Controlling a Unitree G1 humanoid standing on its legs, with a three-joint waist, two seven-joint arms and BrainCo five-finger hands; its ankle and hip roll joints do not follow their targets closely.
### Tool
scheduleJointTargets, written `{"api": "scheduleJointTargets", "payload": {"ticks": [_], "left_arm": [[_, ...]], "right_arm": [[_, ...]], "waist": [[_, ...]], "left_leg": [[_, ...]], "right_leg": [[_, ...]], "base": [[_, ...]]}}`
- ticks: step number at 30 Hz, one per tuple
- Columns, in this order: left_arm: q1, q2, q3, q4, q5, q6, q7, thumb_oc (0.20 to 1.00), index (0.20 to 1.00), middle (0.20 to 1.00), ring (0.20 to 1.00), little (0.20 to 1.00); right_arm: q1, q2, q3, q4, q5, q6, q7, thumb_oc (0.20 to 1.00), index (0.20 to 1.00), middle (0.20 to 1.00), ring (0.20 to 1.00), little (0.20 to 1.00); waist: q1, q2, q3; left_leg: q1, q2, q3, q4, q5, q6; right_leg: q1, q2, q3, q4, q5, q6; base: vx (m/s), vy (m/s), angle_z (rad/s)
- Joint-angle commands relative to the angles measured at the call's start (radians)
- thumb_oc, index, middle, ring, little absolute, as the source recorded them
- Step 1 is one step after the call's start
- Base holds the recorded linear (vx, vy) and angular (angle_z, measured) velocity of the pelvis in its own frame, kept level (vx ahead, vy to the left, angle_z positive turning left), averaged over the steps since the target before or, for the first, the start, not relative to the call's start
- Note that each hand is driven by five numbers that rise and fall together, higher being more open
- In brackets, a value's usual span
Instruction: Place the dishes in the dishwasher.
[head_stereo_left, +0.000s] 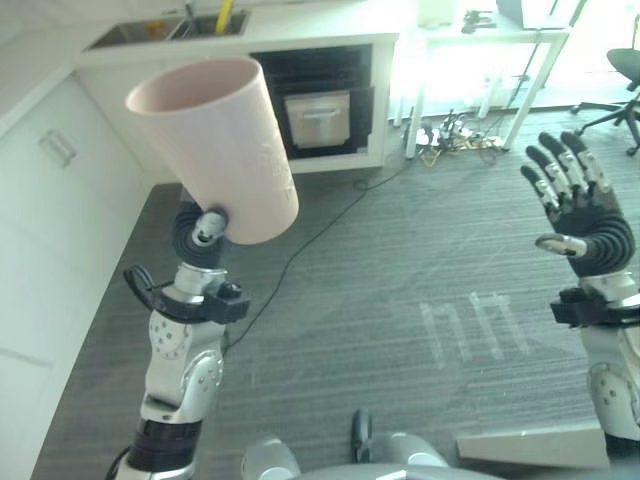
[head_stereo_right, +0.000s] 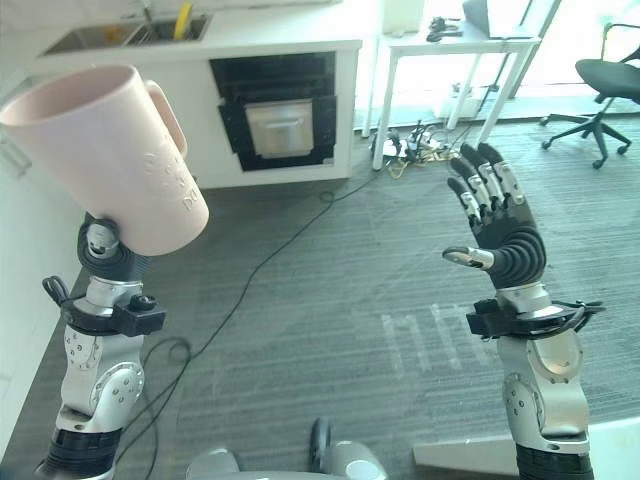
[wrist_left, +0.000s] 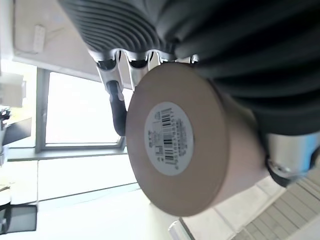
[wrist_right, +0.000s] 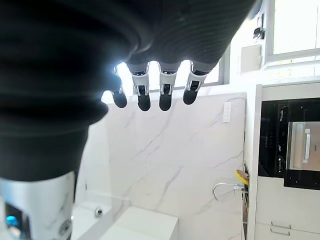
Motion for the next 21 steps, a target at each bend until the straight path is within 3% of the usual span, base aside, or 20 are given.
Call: {"api": "scheduleJointTargets", "payload": {"ticks": [1,3,4,5,6,9,12,15,16,17,19,20,21], "left_arm": [[-0.022,0.025,0.034,-0.042,-0.050,-0.066,0.007,0.200,0.200,0.200,0.200,0.200],[-0.009,0.034,0.035,-0.036,-0.070,-0.082,0.020,0.200,0.200,0.200,0.200,0.200],[0.010,0.037,0.038,-0.030,-0.086,-0.093,0.014,0.200,0.200,0.200,0.200,0.200],[0.024,0.038,0.043,-0.023,-0.103,-0.106,-0.007,0.200,0.200,0.200,0.200,0.200],[0.027,0.037,0.045,-0.022,-0.110,-0.107,-0.013,0.200,0.200,0.200,0.200,0.200],[0.035,0.037,0.062,-0.006,-0.126,-0.125,-0.045,0.200,0.200,0.200,0.200,0.200],[0.034,0.037,0.078,-0.009,-0.144,-0.122,-0.052,0.200,0.200,0.200,0.200,0.200],[0.015,0.037,0.079,-0.012,-0.146,-0.099,-0.056,0.200,0.200,0.200,0.200,0.200],[-0.005,0.037,0.071,-0.011,-0.141,-0.085,-0.065,0.200,0.200,0.200,0.200,0.200],[-0.015,0.034,0.062,-0.019,-0.140,-0.071,-0.077,0.200,0.200,0.200,0.200,0.200],[-0.042,0.029,0.040,-0.023,-0.114,-0.039,-0.085,0.200,0.200,0.200,0.200,0.200],[-0.050,0.023,0.028,-0.032,-0.085,-0.031,-0.079,0.200,0.200,0.200,0.200,0.200],[-0.054,0.023,0.024,-0.038,-0.085,-0.022,-0.078,0.200,0.200,0.200,0.200,0.200]], "right_arm": [[-0.023,-0.032,-0.015,-0.086,0.001,-0.030,0.012,1.000,1.000,1.000,1.000,1.000],[-0.006,-0.042,-0.017,-0.092,0.009,-0.028,0.028,1.000,1.000,1.000,1.000,1.000],[0.017,-0.054,-0.034,-0.095,0.024,-0.032,0.055,1.000,1.000,1.000,1.000,1.000],[0.022,-0.061,-0.046,-0.094,0.035,-0.031,0.060,1.000,1.000,1.000,1.000,1.000],[0.022,-0.064,-0.049,-0.092,0.037,-0.031,0.060,1.000,1.000,1.000,1.000,1.000],[0.016,-0.093,-0.086,-0.085,0.068,-0.018,0.074,1.000,1.000,1.000,1.000,1.000],[0.016,-0.101,-0.100,-0.081,0.072,-0.017,0.090,1.000,1.000,1.000,1.000,1.000],[0.037,-0.082,-0.102,-0.100,0.058,-0.030,0.069,1.000,1.000,1.000,1.000,1.000],[0.053,-0.063,-0.111,-0.107,0.055,-0.041,0.049,1.000,1.000,1.000,1.000,1.000],[0.065,-0.037,-0.114,-0.117,0.039,-0.050,0.040,1.000,1.000,1.000,1.000,1.000],[0.086,0.009,-0.110,-0.126,-0.016,-0.056,0.013,1.000,1.000,1.000,1.000,1.000],[0.084,0.023,-0.110,-0.120,-0.015,-0.049,0.005,1.000,1.000,1.000,1.000,1.000],[0.085,0.027,-0.113,-0.112,-0.017,-0.049,0.010,1.000,1.000,1.000,1.000,1.000]], "waist": [[-0.025,0.041,0.001],[-0.015,0.062,-0.011],[-0.009,0.078,-0.025],[-0.008,0.081,-0.031],[-0.007,0.080,-0.032],[-0.018,0.081,-0.039],[-0.013,0.080,-0.043],[0.000,0.072,-0.057],[0.002,0.050,-0.065],[0.015,0.039,-0.074],[0.012,0.041,-0.079],[0.001,0.050,-0.076],[-0.004,0.053,-0.074]], "left_leg": [[0.221,-0.022,0.035,-0.324,0.045,-0.053],[0.229,-0.046,-0.016,-0.553,0.102,-0.059],[0.212,-0.020,-0.063,-0.658,0.159,-0.078],[0.168,0.017,-0.081,-0.658,0.188,-0.092],[0.157,0.026,-0.083,-0.658,0.194,-0.095],[0.128,0.078,-0.025,-0.658,0.218,-0.104],[0.148,0.064,-0.005,-0.658,0.182,-0.088],[0.183,0.020,0.003,-0.658,0.169,-0.057],[0.209,-0.046,-0.011,-0.658,0.129,-0.019],[0.223,-0.104,-0.038,-0.658,0.101,0.016],[0.261,-0.169,-0.076,-0.658,0.065,0.054],[0.285,-0.181,-0.105,-0.658,0.047,0.060],[0.294,-0.184,-0.120,-0.658,0.045,0.061]], "right_leg": [[0.089,-0.064,0.083,-0.171,0.098,0.089],[0.105,-0.055,0.116,-0.171,0.083,0.110],[0.127,-0.039,0.138,-0.171,0.053,0.107],[0.149,-0.027,0.143,-0.171,0.020,0.096],[0.156,-0.026,0.142,-0.171,0.011,0.095],[0.209,-0.023,0.124,-0.171,-0.038,0.093],[0.237,-0.042,0.123,-0.143,-0.062,0.106],[0.255,-0.083,0.122,-0.073,-0.091,0.138],[0.249,-0.139,0.119,-0.004,-0.031,0.180],[0.221,-0.191,0.109,0.077,0.075,0.205],[0.144,-0.211,0.117,0.324,0.206,0.224],[0.037,-0.196,0.142,0.381,0.222,0.211],[0.003,-0.169,0.136,0.340,0.173,0.193]], "base": [[0.40,0.124,-1.08],[0.53,0.182,-0.83],[0.66,0.200,-0.95],[0.61,0.178,-1.50],[0.45,0.161,-1.46],[0.41,0.211,-0.18],[0.44,0.274,0.43],[0.56,0.400,0.73],[0.76,0.607,0.91],[0.91,0.732,0.94],[0.74,0.545,1.01],[0.55,0.281,0.78],[0.47,0.136,1.07]]}}
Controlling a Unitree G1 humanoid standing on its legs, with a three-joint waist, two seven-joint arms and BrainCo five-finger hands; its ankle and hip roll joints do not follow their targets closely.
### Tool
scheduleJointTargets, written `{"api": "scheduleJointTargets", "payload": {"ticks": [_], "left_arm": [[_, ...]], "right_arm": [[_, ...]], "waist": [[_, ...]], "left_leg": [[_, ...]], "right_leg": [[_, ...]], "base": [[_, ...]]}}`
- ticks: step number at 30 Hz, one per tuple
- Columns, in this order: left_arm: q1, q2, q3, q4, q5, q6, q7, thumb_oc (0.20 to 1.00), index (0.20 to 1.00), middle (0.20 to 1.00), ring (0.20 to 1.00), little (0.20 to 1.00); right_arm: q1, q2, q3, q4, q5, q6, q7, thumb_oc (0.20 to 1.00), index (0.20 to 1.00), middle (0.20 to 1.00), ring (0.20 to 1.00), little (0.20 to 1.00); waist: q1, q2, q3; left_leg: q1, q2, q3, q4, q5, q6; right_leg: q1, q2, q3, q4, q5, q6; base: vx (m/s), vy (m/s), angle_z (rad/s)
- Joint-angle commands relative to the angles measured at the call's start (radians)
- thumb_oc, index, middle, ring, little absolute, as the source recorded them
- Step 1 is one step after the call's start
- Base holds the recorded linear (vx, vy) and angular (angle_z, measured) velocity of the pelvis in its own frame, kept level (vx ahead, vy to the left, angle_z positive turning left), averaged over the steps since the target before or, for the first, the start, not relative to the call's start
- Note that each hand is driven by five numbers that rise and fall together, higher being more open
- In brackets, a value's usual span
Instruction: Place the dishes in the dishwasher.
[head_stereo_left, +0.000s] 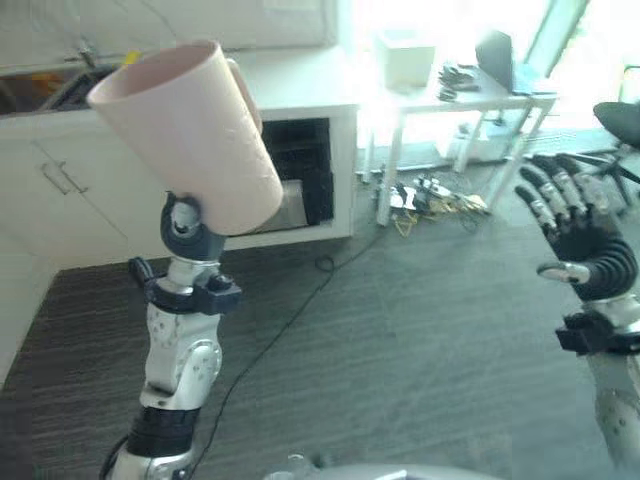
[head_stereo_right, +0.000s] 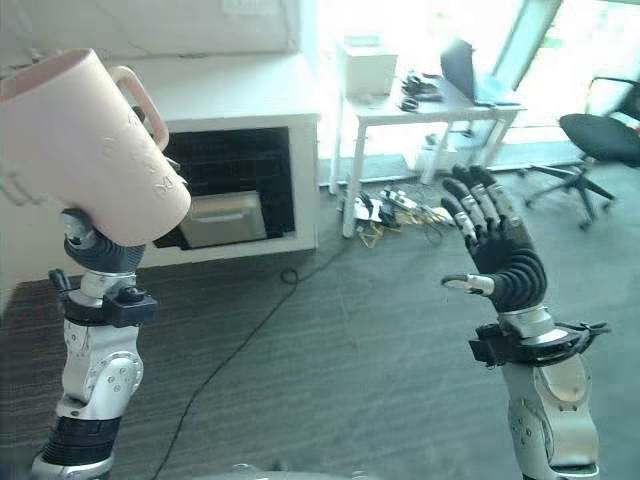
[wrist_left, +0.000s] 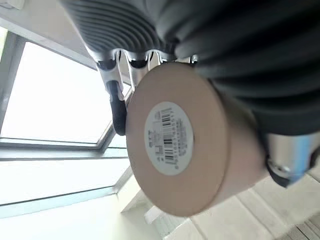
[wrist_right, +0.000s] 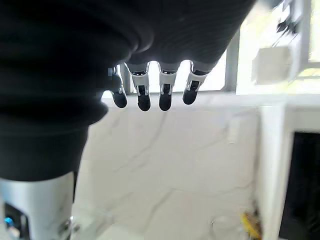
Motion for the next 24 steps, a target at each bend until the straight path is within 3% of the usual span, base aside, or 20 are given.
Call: {"api": "scheduleJointTargets", "payload": {"ticks": [1,2,3,4,5,7,9,10,11,12,13,15,17,20,24], "left_arm": [[0.035,0.021,0.026,0.015,0.017,0.019,-0.004,0.200,0.200,0.200,0.200,0.200],[0.011,0.028,0.022,0.013,0.004,0.039,-0.008,0.200,0.200,0.200,0.200,0.200],[0.003,0.030,0.022,0.001,0.002,0.055,-0.007,0.200,0.200,0.200,0.200,0.200],[0.003,0.028,0.012,-0.006,0.010,0.057,0.003,0.200,0.200,0.200,0.200,0.200],[-0.003,0.025,-0.005,-0.011,0.026,0.056,0.019,0.200,0.200,0.200,0.200,0.200],[0.002,0.030,-0.010,-0.021,0.021,0.055,0.020,0.200,0.200,0.200,0.200,0.200],[0.006,0.021,-0.004,-0.022,-0.019,0.046,0.007,0.200,0.200,0.200,0.200,0.200],[-0.002,0.007,-0.012,-0.023,-0.029,0.044,0.000,0.200,0.200,0.200,0.200,0.200],[-0.009,-0.004,-0.018,-0.027,-0.023,0.051,-0.002,0.200,0.200,0.200,0.200,0.200],[0.002,-0.005,-0.008,-0.020,-0.023,0.038,-0.010,0.200,0.200,0.200,0.200,0.200],[0.013,0.002,-0.001,-0.016,-0.036,0.025,-0.012,0.200,0.200,0.200,0.200,0.200],[0.027,0.018,0.002,-0.003,-0.050,-0.008,-0.009,0.200,0.200,0.200,0.200,0.200],[0.023,0.022,-0.007,0.011,-0.040,-0.037,-0.017,0.200,0.200,0.200,0.200,0.200],[-0.005,0.029,-0.008,0.032,-0.012,-0.017,0.002,0.200,0.200,0.200,0.200,0.200],[-0.029,0.038,0.015,0.031,-0.003,-0.010,-0.007,0.200,0.200,0.200,0.200,0.200]], "right_arm": [[-0.073,-0.071,-0.038,0.070,-0.014,-0.044,-0.028,1.000,1.000,1.000,1.000,1.000],[-0.067,-0.086,-0.043,0.066,-0.017,-0.039,-0.039,1.000,1.000,1.000,1.000,1.000],[-0.060,-0.099,-0.054,0.064,-0.006,-0.032,-0.044,1.000,1.000,1.000,1.000,1.000],[-0.063,-0.102,-0.053,0.064,0.001,-0.025,-0.045,1.000,1.000,1.000,1.000,1.000],[-0.073,-0.097,-0.041,0.066,-0.010,-0.026,-0.053,1.000,1.000,1.000,1.000,1.000],[-0.072,-0.113,-0.040,0.062,0.008,-0.028,-0.077,1.000,1.000,1.000,1.000,1.000],[-0.096,-0.129,-0.033,0.074,-0.022,-0.019,-0.105,1.000,1.000,1.000,1.000,1.000],[-0.117,-0.145,-0.040,0.083,-0.037,-0.011,-0.117,1.000,1.000,1.000,1.000,1.000],[-0.150,-0.162,-0.039,0.088,-0.038,0.006,-0.128,1.000,1.000,1.000,1.000,1.000],[-0.169,-0.173,-0.055,0.091,-0.022,0.024,-0.097,1.000,1.000,1.000,1.000,1.000],[-0.162,-0.174,-0.059,0.090,-0.023,0.018,-0.083,1.000,1.000,1.000,1.000,1.000],[-0.149,-0.187,-0.063,0.089,-0.016,0.003,-0.071,1.000,1.000,1.000,1.000,1.000],[-0.184,-0.205,-0.045,0.103,-0.006,-0.013,-0.077,1.000,1.000,1.000,1.000,1.000],[-0.186,-0.174,-0.033,0.089,0.003,0.000,-0.082,1.000,1.000,1.000,1.000,1.000],[-0.152,-0.115,-0.033,0.071,-0.045,-0.034,-0.066,1.000,1.000,1.000,1.000,1.000]], "waist": [[-0.046,0.033,-0.026],[-0.065,0.027,-0.018],[-0.084,0.018,-0.011],[-0.093,0.012,-0.007],[-0.095,0.011,-0.001],[-0.087,0.017,-0.004],[-0.074,0.024,-0.002],[-0.067,0.015,0.022],[-0.063,0.008,0.030],[-0.075,0.014,0.029],[-0.083,0.023,0.024],[-0.083,0.037,0.021],[-0.076,0.047,0.019],[-0.084,0.056,0.006],[-0.095,0.050,0.000]], "left_leg": [[-0.087,0.196,-0.116,-0.161,0.232,-0.213],[-0.056,0.194,-0.140,-0.161,0.213,-0.221],[-0.030,0.196,-0.151,-0.161,0.180,-0.225],[-0.009,0.192,-0.163,-0.161,0.149,-0.227],[0.008,0.193,-0.174,-0.161,0.127,-0.224],[0.030,0.197,-0.182,-0.161,0.110,-0.219],[0.062,0.176,-0.142,-0.137,0.138,-0.258],[-0.029,0.206,-0.123,0.027,0.233,-0.317],[-0.082,0.284,-0.095,0.067,0.249,-0.349],[-0.038,0.362,-0.034,-0.030,0.237,-0.340],[-0.005,0.384,-0.026,-0.109,0.239,-0.335],[-0.028,0.439,-0.097,-0.161,0.273,-0.358],[-0.052,0.441,-0.167,-0.161,0.259,-0.366],[-0.039,0.423,-0.138,-0.161,0.244,-0.360],[-0.030,0.403,-0.118,-0.161,0.221,-0.344]], "right_leg": [[0.074,0.115,-0.039,-0.671,0.107,-0.062],[0.036,0.134,-0.060,-0.847,0.097,-0.074],[0.007,0.132,-0.067,-0.984,0.129,-0.065],[-0.020,0.122,-0.063,-1.045,0.190,-0.053],[-0.047,0.118,-0.057,-1.047,0.213,-0.052],[0.014,0.147,-0.050,-1.058,0.149,-0.071],[0.112,0.181,-0.052,-1.092,0.112,-0.099],[0.159,0.177,-0.046,-1.120,0.113,-0.121],[0.180,0.166,-0.047,-1.120,0.089,-0.123],[0.183,0.148,-0.055,-1.120,0.082,-0.112],[0.179,0.139,-0.057,-1.120,0.080,-0.104],[0.179,0.122,-0.031,-1.120,0.071,-0.098],[0.174,0.097,-0.003,-1.120,0.065,-0.088],[0.169,0.032,-0.044,-1.120,0.091,-0.036],[0.152,-0.014,-0.072,-1.120,0.118,-0.006]], "base": [[0.49,-0.045,1.29],[0.52,-0.170,1.57],[0.53,-0.224,1.62],[0.46,-0.229,1.92],[0.45,-0.294,2.05],[0.43,-0.357,1.75],[0.30,-0.198,0.80],[0.19,-0.035,0.01],[0.24,0.152,0.09],[0.28,0.295,0.05],[0.30,0.410,-0.06],[0.24,0.364,-0.68],[0.23,0.446,-1.34],[0.17,0.332,-1.05],[0.06,0.151,-0.20]]}}
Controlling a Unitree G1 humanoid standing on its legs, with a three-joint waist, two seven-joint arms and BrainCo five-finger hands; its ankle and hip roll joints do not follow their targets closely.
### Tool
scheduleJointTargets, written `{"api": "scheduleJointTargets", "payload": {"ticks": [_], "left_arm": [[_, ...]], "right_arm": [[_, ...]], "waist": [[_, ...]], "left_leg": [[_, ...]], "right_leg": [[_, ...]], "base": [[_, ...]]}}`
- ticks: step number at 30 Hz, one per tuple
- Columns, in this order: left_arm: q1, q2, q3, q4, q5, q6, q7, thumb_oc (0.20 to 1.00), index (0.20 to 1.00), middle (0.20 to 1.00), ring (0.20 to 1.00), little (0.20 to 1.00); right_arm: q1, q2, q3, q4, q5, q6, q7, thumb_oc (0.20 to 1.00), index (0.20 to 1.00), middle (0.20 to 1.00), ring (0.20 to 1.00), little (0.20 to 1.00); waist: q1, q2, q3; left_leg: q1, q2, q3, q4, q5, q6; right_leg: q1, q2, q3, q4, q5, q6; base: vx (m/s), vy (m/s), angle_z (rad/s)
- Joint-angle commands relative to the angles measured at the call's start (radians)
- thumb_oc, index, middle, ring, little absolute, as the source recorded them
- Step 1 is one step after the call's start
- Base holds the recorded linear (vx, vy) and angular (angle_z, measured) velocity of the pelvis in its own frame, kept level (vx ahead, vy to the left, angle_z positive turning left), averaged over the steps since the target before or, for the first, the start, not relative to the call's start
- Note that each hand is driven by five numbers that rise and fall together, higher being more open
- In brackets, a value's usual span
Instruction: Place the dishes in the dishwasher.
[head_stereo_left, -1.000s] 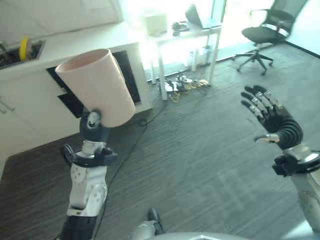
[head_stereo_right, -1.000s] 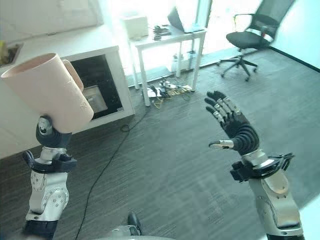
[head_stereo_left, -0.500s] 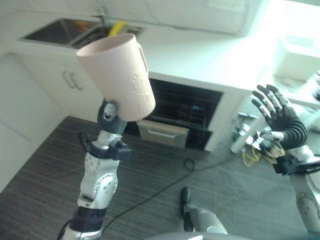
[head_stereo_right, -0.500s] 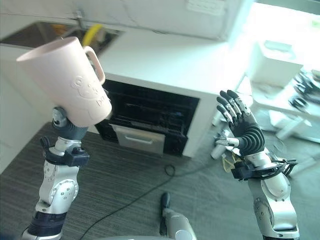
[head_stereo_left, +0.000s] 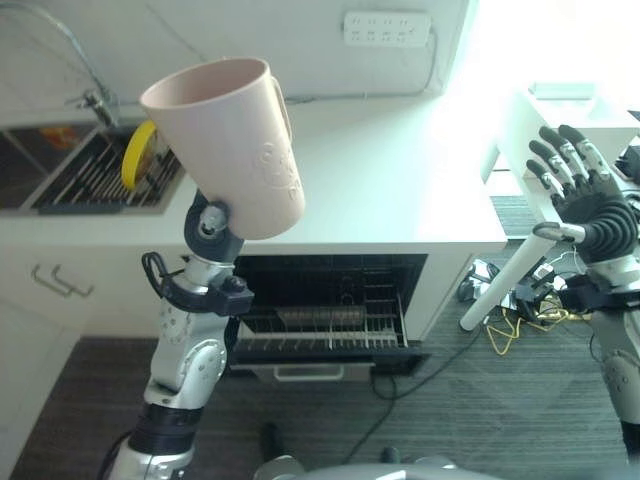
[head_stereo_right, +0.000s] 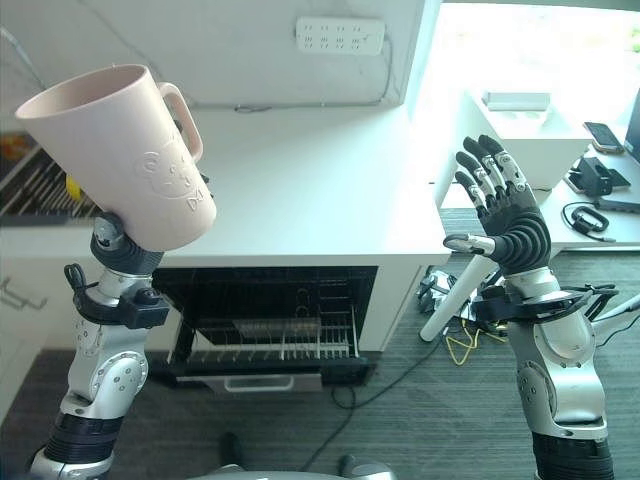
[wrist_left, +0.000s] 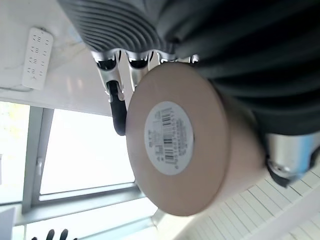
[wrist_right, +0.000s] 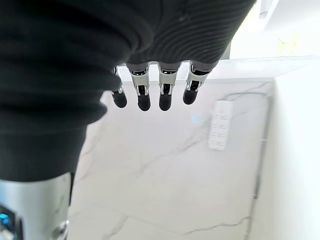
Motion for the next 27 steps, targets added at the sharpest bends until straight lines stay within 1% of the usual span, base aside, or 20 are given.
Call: {"api": "scheduleJointTargets", "payload": {"ticks": [1,4,7,10,14,15,16,17,18,19,20,21,23,25,27], "left_arm": [[-0.026,0.053,0.058,-0.050,-0.002,-0.045,0.004,0.200,0.200,0.200,0.200,0.200],[-0.037,0.056,0.047,-0.045,-0.011,-0.042,0.014,0.200,0.200,0.200,0.200,0.200],[-0.026,0.057,0.048,-0.055,-0.023,-0.037,0.011,0.200,0.200,0.200,0.200,0.200],[-0.010,0.056,0.041,-0.069,-0.024,-0.045,0.019,0.200,0.200,0.200,0.200,0.200],[0.001,0.053,0.044,-0.078,-0.008,-0.044,0.012,0.200,0.200,0.200,0.200,0.200],[0.001,0.056,0.040,-0.083,0.039,-0.044,0.026,0.200,0.200,0.200,0.200,0.200],[0.001,0.059,0.039,-0.082,0.057,-0.046,0.036,0.200,0.200,0.200,0.200,0.200],[0.004,0.072,0.041,-0.075,0.140,-0.049,0.065,0.200,0.200,0.200,0.200,0.200],[0.005,0.074,0.040,-0.074,0.153,-0.050,0.073,0.200,0.200,0.200,0.200,0.200],[0.005,0.081,0.040,-0.072,0.192,-0.037,0.084,0.200,0.200,0.200,0.200,0.200],[0.004,0.099,0.031,-0.055,0.239,-0.039,0.097,0.200,0.200,0.200,0.200,0.200],[0.004,0.108,0.021,-0.043,0.269,-0.016,0.108,0.200,0.200,0.200,0.200,0.200],[0.006,0.112,0.010,-0.024,0.310,0.001,0.118,0.200,0.200,0.200,0.200,0.200],[0.007,0.118,-0.006,-0.002,0.355,-0.001,0.139,0.200,0.200,0.200,0.200,0.200],[0.000,0.121,-0.030,0.035,0.433,0.011,0.181,0.200,0.200,0.200,0.200,0.200]], "right_arm": [[-0.075,0.006,-0.003,-0.038,-0.033,-0.060,0.003,1.000,1.000,1.000,1.000,1.000],[-0.099,0.006,0.008,-0.040,-0.069,-0.039,-0.039,1.000,1.000,1.000,1.000,1.000],[-0.096,0.000,-0.001,-0.048,-0.064,-0.025,-0.042,1.000,1.000,1.000,1.000,1.000],[-0.090,-0.019,-0.006,-0.051,-0.075,-0.005,-0.051,1.000,1.000,1.000,1.000,1.000],[-0.085,-0.028,-0.010,-0.061,-0.075,0.003,-0.046,1.000,1.000,1.000,1.000,1.000],[-0.087,-0.031,-0.007,-0.065,-0.069,0.006,-0.050,1.000,1.000,1.000,1.000,1.000],[-0.087,-0.029,-0.005,-0.063,-0.070,0.003,-0.046,1.000,1.000,1.000,1.000,1.000],[-0.091,-0.035,0.000,-0.061,-0.063,0.010,-0.046,1.000,1.000,1.000,1.000,1.000],[-0.092,-0.036,0.001,-0.061,-0.058,0.012,-0.046,1.000,1.000,1.000,1.000,1.000],[-0.098,-0.036,0.008,-0.063,-0.054,0.021,-0.043,1.000,1.000,1.000,1.000,1.000],[-0.103,-0.040,0.018,-0.062,-0.054,0.039,-0.038,1.000,1.000,1.000,1.000,1.000],[-0.108,-0.041,0.033,-0.064,-0.028,0.051,-0.019,1.000,1.000,1.000,1.000,1.000],[-0.116,-0.041,0.049,-0.060,-0.017,0.060,-0.013,1.000,1.000,1.000,1.000,1.000],[-0.129,-0.043,0.064,-0.057,0.013,0.072,-0.007,1.000,1.000,1.000,1.000,1.000],[-0.145,-0.033,0.090,-0.045,0.040,0.096,-0.008,1.000,1.000,1.000,1.000,1.000]], "waist": [[0.029,-0.017,-0.049],[0.033,-0.020,-0.055],[0.039,-0.021,-0.060],[0.049,-0.025,-0.067],[0.055,-0.028,-0.070],[0.058,-0.029,-0.070],[0.059,-0.028,-0.070],[0.061,-0.027,-0.069],[0.062,-0.027,-0.069],[0.064,-0.026,-0.069],[0.064,-0.024,-0.068],[0.066,-0.022,-0.070],[0.067,-0.021,-0.073],[0.069,-0.020,-0.073],[0.070,-0.020,-0.075]], "left_leg": [[0.079,0.062,0.036,0.004,-0.091,-0.036],[0.072,0.064,0.038,0.004,-0.093,-0.031],[0.073,0.068,0.037,0.004,-0.094,-0.030],[0.070,0.081,0.036,0.004,-0.088,-0.038],[0.071,0.090,0.042,0.004,-0.083,-0.044],[0.069,0.094,0.045,0.004,-0.080,-0.047],[0.069,0.095,0.046,0.004,-0.080,-0.048],[0.068,0.097,0.049,0.004,-0.077,-0.050],[0.069,0.098,0.050,0.004,-0.077,-0.050],[0.069,0.098,0.050,0.004,-0.077,-0.050],[0.070,0.099,0.053,0.004,-0.075,-0.051],[0.071,0.099,0.056,0.004,-0.075,-0.051],[0.071,0.100,0.059,0.004,-0.075,-0.052],[0.072,0.101,0.063,0.004,-0.075,-0.052],[0.073,0.101,0.064,0.004,-0.076,-0.052]], "right_leg": [[-0.134,-0.180,-0.118,-0.002,0.133,0.110],[-0.145,-0.176,-0.115,-0.002,0.129,0.107],[-0.143,-0.169,-0.110,-0.002,0.123,0.102],[-0.136,-0.158,-0.109,-0.002,0.111,0.093],[-0.125,-0.149,-0.110,-0.002,0.100,0.088],[-0.121,-0.146,-0.114,-0.002,0.096,0.087],[-0.121,-0.145,-0.114,-0.002,0.095,0.087],[-0.119,-0.144,-0.115,-0.002,0.093,0.088],[-0.119,-0.144,-0.115,-0.002,0.093,0.088],[-0.117,-0.143,-0.114,-0.002,0.092,0.088],[-0.115,-0.143,-0.115,-0.002,0.091,0.089],[-0.114,-0.145,-0.118,-0.002,0.090,0.091],[-0.116,-0.147,-0.119,-0.002,0.091,0.093],[-0.117,-0.149,-0.121,-0.002,0.092,0.095],[-0.115,-0.150,-0.120,-0.002,0.092,0.094]], "base": [[0.00,0.000,0.00],[0.00,-0.010,0.16],[0.02,-0.032,0.09],[0.03,-0.053,0.17],[0.03,-0.043,-0.05],[0.01,-0.038,-0.16],[0.01,-0.033,-0.11],[0.00,-0.016,-0.08],[0.00,0.000,0.00],[0.00,0.000,0.00],[0.01,-0.004,0.04],[0.01,-0.004,0.04],[0.00,0.000,0.00],[0.00,0.000,0.00],[0.01,-0.003,-0.02]]}}
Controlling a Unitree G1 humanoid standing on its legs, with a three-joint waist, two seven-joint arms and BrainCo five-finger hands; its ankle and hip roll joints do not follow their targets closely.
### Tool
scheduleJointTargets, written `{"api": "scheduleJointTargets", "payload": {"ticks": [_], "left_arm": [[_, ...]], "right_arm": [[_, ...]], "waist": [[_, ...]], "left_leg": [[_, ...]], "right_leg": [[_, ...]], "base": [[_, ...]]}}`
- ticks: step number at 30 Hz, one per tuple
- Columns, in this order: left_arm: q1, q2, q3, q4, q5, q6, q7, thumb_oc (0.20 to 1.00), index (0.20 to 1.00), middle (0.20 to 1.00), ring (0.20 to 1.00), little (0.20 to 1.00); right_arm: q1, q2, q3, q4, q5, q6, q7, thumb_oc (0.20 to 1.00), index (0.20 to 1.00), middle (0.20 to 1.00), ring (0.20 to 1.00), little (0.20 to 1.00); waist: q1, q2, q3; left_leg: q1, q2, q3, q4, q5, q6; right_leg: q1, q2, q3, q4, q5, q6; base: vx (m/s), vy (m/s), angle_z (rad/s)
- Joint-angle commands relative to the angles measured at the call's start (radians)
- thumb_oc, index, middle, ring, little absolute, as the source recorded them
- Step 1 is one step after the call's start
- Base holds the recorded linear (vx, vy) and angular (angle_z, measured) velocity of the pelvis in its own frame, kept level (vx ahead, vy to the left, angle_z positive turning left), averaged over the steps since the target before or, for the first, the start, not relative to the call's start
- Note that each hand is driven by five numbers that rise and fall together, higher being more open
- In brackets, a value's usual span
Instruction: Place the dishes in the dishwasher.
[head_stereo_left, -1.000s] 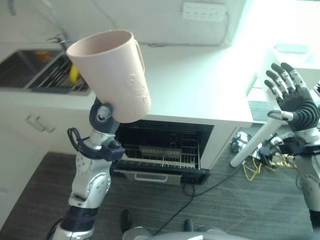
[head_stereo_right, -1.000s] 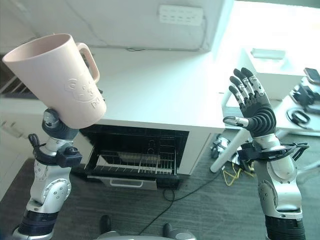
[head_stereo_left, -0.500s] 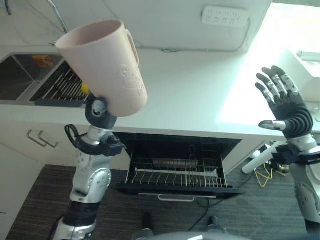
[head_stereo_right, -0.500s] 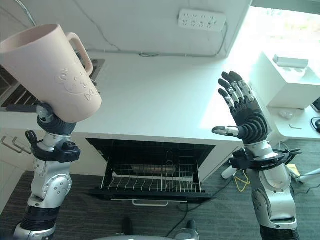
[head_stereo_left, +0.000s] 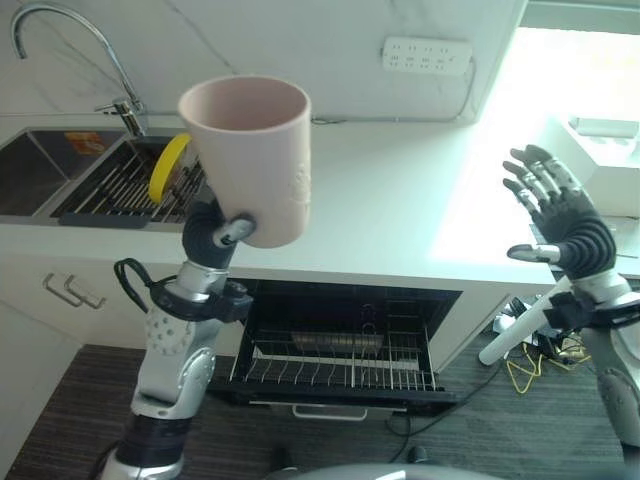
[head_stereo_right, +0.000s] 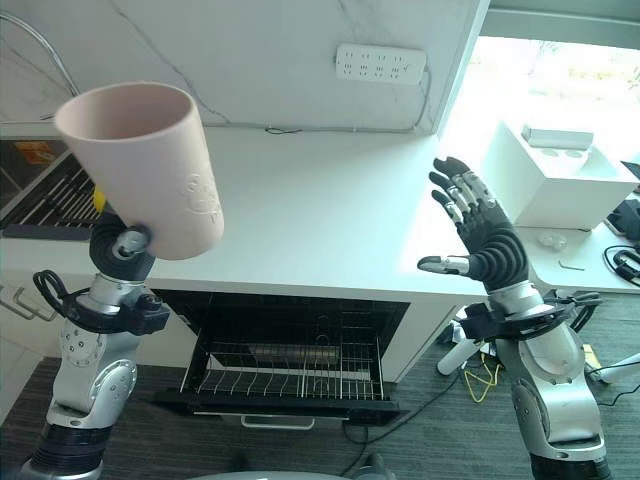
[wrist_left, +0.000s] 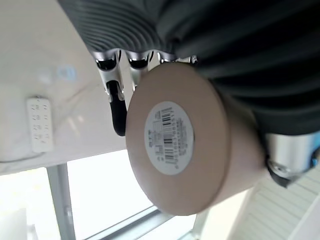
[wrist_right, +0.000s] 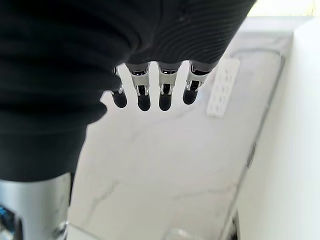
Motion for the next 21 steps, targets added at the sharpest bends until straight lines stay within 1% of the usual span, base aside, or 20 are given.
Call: {"api": "scheduleJointTargets", "payload": {"ticks": [1,2,3,5,6,7,12,15,18,19,20,21], "left_arm": [[-0.049,0.040,-0.022,0.025,0.142,-0.020,0.078,0.200,0.200,0.200,0.200,0.200],[-0.058,0.047,-0.043,0.054,0.231,-0.030,0.131,0.200,0.200,0.200,0.200,0.200],[-0.063,0.049,-0.056,0.065,0.267,-0.008,0.160,0.200,0.200,0.200,0.200,0.200],[-0.087,0.052,-0.086,0.121,0.355,-0.018,0.221,0.200,0.200,0.200,0.200,0.200],[-0.104,0.055,-0.106,0.149,0.416,-0.009,0.264,0.200,0.200,0.200,0.200,0.200],[-0.109,0.057,-0.113,0.158,0.430,-0.010,0.278,0.200,0.200,0.200,0.200,0.200],[-0.169,0.059,-0.173,0.258,0.593,0.019,0.440,0.200,0.200,0.200,0.200,0.200],[-0.222,0.058,-0.215,0.341,0.693,0.043,0.539,0.200,0.200,0.200,0.200,0.200],[-0.246,0.052,-0.235,0.378,0.718,0.051,0.572,0.200,0.200,0.200,0.200,0.200],[-0.260,0.043,-0.245,0.400,0.729,0.048,0.591,0.200,0.200,0.200,0.200,0.200],[-0.275,0.032,-0.250,0.414,0.738,0.034,0.611,0.200,0.200,0.200,0.200,0.200],[-0.276,0.031,-0.249,0.416,0.738,0.030,0.615,0.200,0.200,0.200,0.200,0.200]], "right_arm": [[-0.094,0.010,-0.010,-0.012,0.083,0.006,0.004,1.000,1.000,1.000,1.000,1.000],[-0.105,0.014,0.009,-0.009,0.090,0.019,-0.005,1.000,1.000,1.000,1.000,1.000],[-0.112,0.018,0.021,-0.011,0.081,0.028,-0.012,1.000,1.000,1.000,1.000,1.000],[-0.128,0.027,0.048,-0.007,0.083,0.032,-0.026,1.000,1.000,1.000,1.000,1.000],[-0.139,0.034,0.065,-0.003,0.085,0.034,-0.032,1.000,1.000,1.000,1.000,1.000],[-0.143,0.036,0.068,-0.002,0.089,0.036,-0.032,1.000,1.000,1.000,1.000,1.000],[-0.191,0.053,0.125,0.006,0.115,0.055,-0.052,1.000,1.000,1.000,1.000,1.000],[-0.240,0.073,0.168,0.020,0.134,0.085,-0.064,1.000,1.000,1.000,1.000,1.000],[-0.264,0.086,0.188,0.017,0.160,0.111,-0.065,1.000,1.000,1.000,1.000,1.000],[-0.285,0.099,0.203,0.026,0.170,0.133,-0.076,1.000,1.000,1.000,1.000,1.000],[-0.306,0.111,0.224,0.036,0.207,0.170,-0.089,1.000,1.000,1.000,1.000,1.000],[-0.309,0.114,0.227,0.039,0.212,0.174,-0.094,1.000,1.000,1.000,1.000,1.000]], "waist": [[0.012,-0.005,-0.026],[0.012,-0.005,-0.025],[0.013,-0.005,-0.026],[0.011,-0.005,-0.027],[0.007,-0.006,-0.028],[0.007,-0.006,-0.028],[0.000,-0.008,-0.034],[-0.007,-0.010,-0.039],[-0.010,-0.011,-0.043],[-0.010,-0.012,-0.047],[-0.010,-0.013,-0.049],[-0.010,-0.012,-0.050]], "left_leg": [[0.043,0.061,0.072,0.003,-0.051,-0.019],[0.046,0.061,0.074,0.003,-0.050,-0.018],[0.047,0.062,0.075,0.003,-0.050,-0.018],[0.049,0.062,0.081,0.003,-0.051,-0.017],[0.051,0.062,0.083,0.003,-0.051,-0.018],[0.052,0.062,0.084,0.003,-0.052,-0.018],[0.059,0.068,0.093,0.003,-0.050,-0.019],[0.068,0.077,0.105,0.003,-0.048,-0.021],[0.073,0.082,0.111,0.003,-0.048,-0.023],[0.077,0.085,0.115,0.003,-0.047,-0.024],[0.083,0.086,0.117,0.003,-0.049,-0.025],[0.085,0.087,0.118,0.003,-0.050,-0.025]], "right_leg": [[0.011,-0.078,-0.056,0.007,-0.035,0.033],[0.011,-0.078,-0.055,0.007,-0.033,0.034],[0.010,-0.081,-0.055,0.007,-0.033,0.035],[0.011,-0.084,-0.055,0.007,-0.032,0.037],[0.010,-0.084,-0.052,0.007,-0.030,0.038],[0.010,-0.084,-0.051,0.007,-0.030,0.039],[0.009,-0.081,-0.039,0.007,-0.031,0.037],[0.011,-0.074,-0.030,0.007,-0.033,0.033],[0.012,-0.072,-0.027,0.007,-0.034,0.032],[0.015,-0.070,-0.026,0.007,-0.035,0.030],[0.019,-0.069,-0.024,0.007,-0.036,0.028],[0.019,-0.069,-0.024,0.007,-0.037,0.027]], "base": [[0.02,-0.004,-0.05],[0.02,0.000,-0.09],[0.01,-0.002,-0.11],[0.01,-0.008,-0.17],[0.02,-0.008,-0.14],[0.02,-0.006,-0.05],[0.01,-0.004,-0.08],[0.01,-0.018,-0.10],[0.01,-0.008,-0.01],[0.05,-0.026,-0.08],[0.05,-0.023,-0.11],[0.05,-0.011,-0.12]]}}
